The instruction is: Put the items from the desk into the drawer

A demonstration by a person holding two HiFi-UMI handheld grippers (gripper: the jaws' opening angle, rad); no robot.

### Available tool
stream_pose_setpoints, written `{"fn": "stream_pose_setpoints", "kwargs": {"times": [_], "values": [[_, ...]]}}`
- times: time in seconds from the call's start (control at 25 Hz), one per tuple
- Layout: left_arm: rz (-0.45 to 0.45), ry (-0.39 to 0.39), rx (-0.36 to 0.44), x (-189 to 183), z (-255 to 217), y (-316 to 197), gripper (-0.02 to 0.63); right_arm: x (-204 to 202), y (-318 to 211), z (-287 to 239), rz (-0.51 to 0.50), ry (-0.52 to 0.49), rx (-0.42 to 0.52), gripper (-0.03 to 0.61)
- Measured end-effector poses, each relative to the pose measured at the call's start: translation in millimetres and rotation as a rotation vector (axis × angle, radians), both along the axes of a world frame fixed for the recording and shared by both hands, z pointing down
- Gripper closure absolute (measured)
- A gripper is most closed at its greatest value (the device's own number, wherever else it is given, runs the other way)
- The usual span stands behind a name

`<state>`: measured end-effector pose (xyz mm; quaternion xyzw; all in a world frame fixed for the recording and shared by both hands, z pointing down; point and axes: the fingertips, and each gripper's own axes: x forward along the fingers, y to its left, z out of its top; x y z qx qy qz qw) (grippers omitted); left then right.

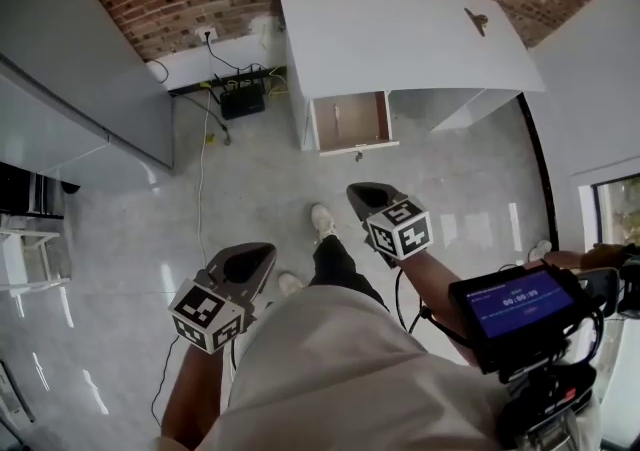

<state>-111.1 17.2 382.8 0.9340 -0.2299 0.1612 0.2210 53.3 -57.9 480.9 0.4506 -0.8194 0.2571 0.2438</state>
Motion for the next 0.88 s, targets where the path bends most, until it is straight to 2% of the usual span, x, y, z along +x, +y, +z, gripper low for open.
{"fn": "stream_pose_setpoints", "kwargs": {"times": [0.24,0.52,0.88], "values": [[0.032,0.025,0.033,8.2,-6.2,42.4,0.606,-21.9,67.3,-25.3,-0.075,0.039,0.082,0.575],[0.032,0.005,0.024,-9.5,-8.8,40.5,0.606,-54.6,64.3,-50.6,-0.15,0.07,0.138,0.576],[0.021,0.002,0.011,-11.3,-2.0,45.8,0.606,-69.0,69.2,-60.6,-0.191,0.058,0.161,0.577]]}}
